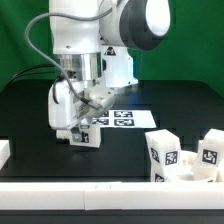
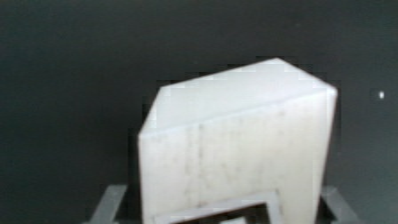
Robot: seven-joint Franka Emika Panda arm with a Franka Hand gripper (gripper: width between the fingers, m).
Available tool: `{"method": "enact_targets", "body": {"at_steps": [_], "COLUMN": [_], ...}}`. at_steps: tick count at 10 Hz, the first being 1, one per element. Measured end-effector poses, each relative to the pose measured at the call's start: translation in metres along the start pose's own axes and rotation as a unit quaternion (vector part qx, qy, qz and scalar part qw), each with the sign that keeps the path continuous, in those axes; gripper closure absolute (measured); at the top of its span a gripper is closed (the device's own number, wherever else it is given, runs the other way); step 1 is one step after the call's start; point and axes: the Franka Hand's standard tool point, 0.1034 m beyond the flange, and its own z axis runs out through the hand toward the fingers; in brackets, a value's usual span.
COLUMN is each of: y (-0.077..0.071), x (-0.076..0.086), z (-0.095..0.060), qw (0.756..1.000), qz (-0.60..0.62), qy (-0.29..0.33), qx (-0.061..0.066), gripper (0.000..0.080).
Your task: Assemble stool
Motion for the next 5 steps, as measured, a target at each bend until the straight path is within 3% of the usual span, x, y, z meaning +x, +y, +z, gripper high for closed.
{"method": "enact_targets", "body": {"at_steps": [2, 3, 4, 5], "y": [0.0, 0.0003, 0.0007, 0.0013], "x": [-0.0001, 0.0021, 0.0015, -0.003], "z": [0.0001, 0.0, 0.0002, 0.0015], "qw": [0.998, 0.987, 0.967, 0.923], "qz": [0.068, 0.159, 0.255, 0.383], "qy": [0.0, -0.001, 0.001, 0.011], "qx": [0.0, -0.002, 0.0, 0.019], "gripper": [0.0488, 0.0488, 0.0488, 0.0488]}}
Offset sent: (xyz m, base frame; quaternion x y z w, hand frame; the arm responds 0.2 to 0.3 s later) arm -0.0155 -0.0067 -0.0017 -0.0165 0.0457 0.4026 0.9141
